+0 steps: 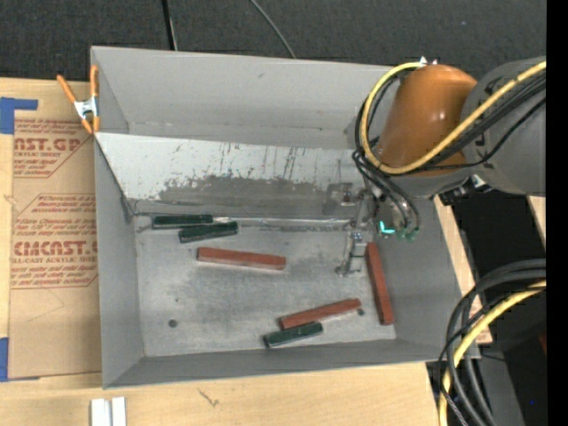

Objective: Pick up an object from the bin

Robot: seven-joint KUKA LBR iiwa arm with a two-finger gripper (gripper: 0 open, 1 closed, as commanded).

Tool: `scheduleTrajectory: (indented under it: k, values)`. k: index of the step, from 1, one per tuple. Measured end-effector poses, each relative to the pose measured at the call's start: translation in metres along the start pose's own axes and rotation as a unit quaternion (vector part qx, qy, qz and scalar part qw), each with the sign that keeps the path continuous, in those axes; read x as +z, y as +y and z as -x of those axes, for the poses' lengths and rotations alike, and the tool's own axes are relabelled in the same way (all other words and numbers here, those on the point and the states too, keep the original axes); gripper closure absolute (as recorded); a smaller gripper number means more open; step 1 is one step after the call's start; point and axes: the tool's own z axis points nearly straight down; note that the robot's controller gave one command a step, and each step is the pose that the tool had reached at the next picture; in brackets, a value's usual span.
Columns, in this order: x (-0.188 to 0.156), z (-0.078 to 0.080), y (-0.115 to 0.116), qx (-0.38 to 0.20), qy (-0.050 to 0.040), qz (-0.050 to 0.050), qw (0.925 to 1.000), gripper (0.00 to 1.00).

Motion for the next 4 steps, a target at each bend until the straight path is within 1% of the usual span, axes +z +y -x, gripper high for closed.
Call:
scheduleTrajectory:
  k: [1, 2, 3, 4]
  values:
    - [-0.004, 0.002, 0.000, 0.000, -0.0039, 0.000, 1.0000, 0.00]
    - [0.059, -0.040, 0.016, -0.022, -0.0056, 0.000, 0.9998, 0.00]
    - [0.097, -0.090, -0.014, -0.044, -0.0044, 0.000, 0.9990, 0.00]
    - [0.096, -0.083, 0.031, -0.026, -0.0028, 0.001, 0.9997, 1.00]
